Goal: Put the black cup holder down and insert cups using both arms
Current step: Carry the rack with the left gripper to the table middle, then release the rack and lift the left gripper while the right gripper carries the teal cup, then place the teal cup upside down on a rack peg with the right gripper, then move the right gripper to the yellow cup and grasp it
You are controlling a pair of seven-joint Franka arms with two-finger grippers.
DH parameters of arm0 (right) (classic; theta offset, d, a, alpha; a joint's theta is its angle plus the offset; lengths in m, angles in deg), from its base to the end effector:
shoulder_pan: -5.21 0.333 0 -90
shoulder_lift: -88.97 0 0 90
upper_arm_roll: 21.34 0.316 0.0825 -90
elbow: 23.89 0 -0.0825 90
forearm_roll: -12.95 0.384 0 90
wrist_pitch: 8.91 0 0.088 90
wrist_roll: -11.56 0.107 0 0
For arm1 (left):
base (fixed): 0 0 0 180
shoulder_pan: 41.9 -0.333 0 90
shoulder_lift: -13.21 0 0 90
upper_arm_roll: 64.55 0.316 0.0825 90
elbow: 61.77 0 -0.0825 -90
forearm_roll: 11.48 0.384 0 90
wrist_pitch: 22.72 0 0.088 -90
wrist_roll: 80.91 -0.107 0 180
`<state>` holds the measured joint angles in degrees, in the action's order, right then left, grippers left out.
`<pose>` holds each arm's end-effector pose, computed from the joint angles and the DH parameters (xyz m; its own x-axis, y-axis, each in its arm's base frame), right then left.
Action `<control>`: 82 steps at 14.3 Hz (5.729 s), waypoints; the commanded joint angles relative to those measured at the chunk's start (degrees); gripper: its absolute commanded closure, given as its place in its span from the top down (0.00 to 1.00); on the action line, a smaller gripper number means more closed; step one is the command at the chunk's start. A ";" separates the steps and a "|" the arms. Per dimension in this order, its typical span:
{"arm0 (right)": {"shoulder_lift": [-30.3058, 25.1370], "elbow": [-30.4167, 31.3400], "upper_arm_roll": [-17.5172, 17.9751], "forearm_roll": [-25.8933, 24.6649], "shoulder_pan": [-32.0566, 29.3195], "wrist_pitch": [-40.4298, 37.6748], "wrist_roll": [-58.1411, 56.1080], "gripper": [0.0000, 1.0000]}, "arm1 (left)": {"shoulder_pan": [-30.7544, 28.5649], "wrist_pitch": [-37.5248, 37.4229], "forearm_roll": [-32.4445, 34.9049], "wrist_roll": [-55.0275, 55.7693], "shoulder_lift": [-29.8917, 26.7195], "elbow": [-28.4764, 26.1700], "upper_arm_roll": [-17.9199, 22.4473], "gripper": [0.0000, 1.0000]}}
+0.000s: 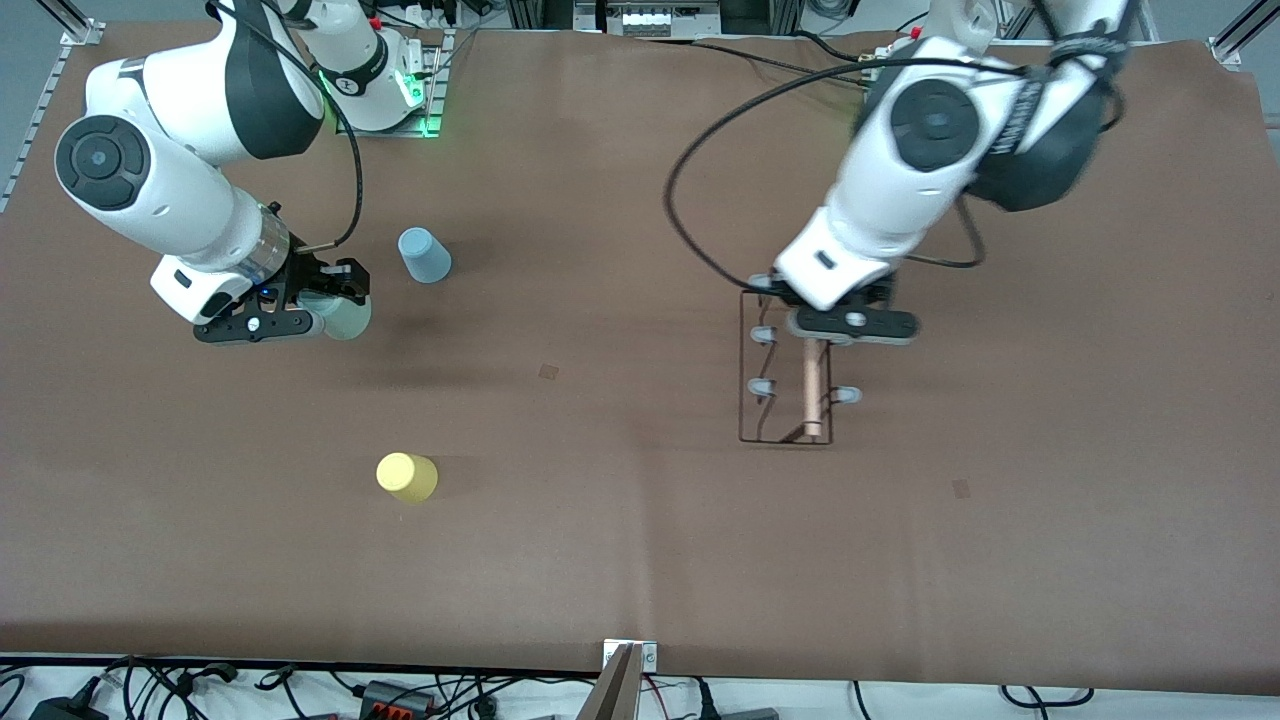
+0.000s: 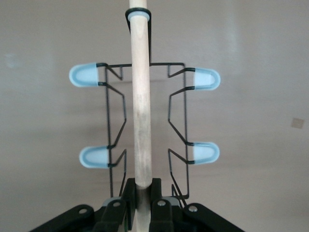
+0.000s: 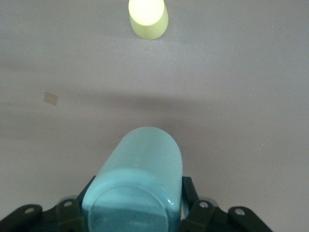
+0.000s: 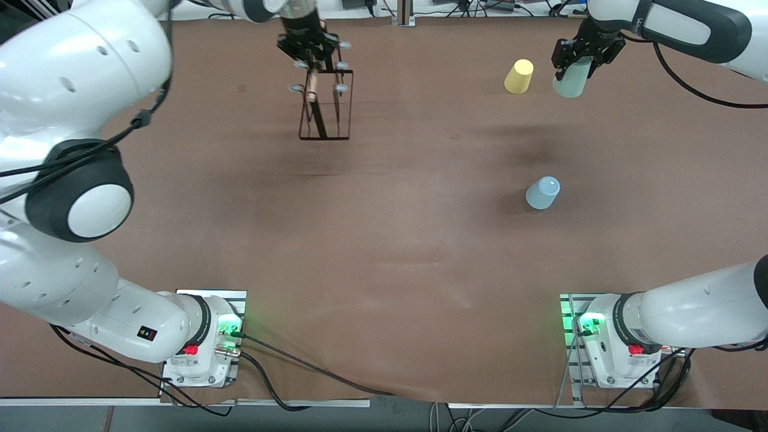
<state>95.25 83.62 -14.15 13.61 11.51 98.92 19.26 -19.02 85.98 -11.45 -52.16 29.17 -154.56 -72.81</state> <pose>0.5619 0.1337 0.4436 0.9897 0.0968 -0.1054 0.0962 -0.9953 -0.0102 0.5556 -0.3255 0.4634 0.9992 -0.0366 -0.0171 -0.0360 -0.9987 0.0351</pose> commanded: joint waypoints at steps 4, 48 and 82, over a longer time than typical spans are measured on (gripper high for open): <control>0.75 -0.81 0.02 -0.22 -0.15 -1.57 -0.58 0.02 | 8.84 3.35 0.59 7.81 7.76 4.29 0.79 0.01; 20.51 -7.84 5.29 -4.44 31.49 28.22 68.76 0.41 | -24.63 -4.37 5.33 -39.20 -12.89 -9.43 1.49 1.00; 29.75 -8.19 4.42 -13.32 -4.81 42.63 4.43 1.00 | -27.71 -9.04 3.66 -33.14 -9.20 -0.11 0.79 1.00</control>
<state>123.35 76.25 -9.54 1.20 6.55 139.44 23.60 -46.39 78.20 -7.07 -85.69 19.53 -156.45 -71.59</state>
